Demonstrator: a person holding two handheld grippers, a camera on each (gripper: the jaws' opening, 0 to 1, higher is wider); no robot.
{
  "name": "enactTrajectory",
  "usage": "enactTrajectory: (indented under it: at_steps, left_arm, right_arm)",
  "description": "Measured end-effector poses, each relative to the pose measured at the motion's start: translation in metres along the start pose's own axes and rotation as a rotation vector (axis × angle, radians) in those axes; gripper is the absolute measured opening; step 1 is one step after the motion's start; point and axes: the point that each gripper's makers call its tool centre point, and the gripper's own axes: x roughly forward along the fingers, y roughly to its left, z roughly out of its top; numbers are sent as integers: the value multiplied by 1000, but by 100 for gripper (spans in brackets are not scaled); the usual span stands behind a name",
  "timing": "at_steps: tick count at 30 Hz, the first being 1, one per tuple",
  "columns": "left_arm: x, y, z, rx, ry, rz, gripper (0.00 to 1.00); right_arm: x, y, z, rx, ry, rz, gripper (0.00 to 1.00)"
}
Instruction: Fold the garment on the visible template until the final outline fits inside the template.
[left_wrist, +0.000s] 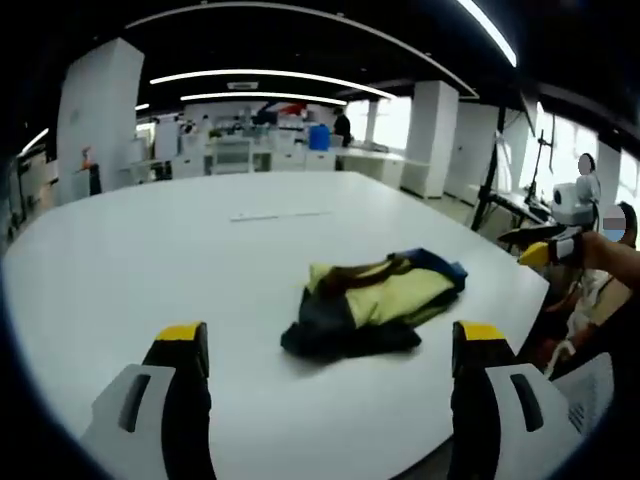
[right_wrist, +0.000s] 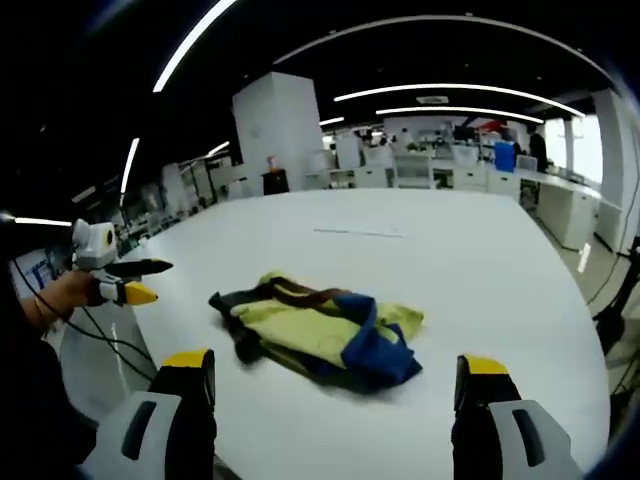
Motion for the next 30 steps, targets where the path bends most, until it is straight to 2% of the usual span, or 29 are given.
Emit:
enactTrajectory:
  at_steps: [10, 30]
  left_arm:
    - [-1, 1, 0, 6, 3, 1, 99]
    - [-1, 4, -3, 9, 6, 0, 97]
  right_arm:
    - [0, 2, -1, -25, 10, 3, 99]
    - [-3, -1, 5, -19, -24, -8, 99]
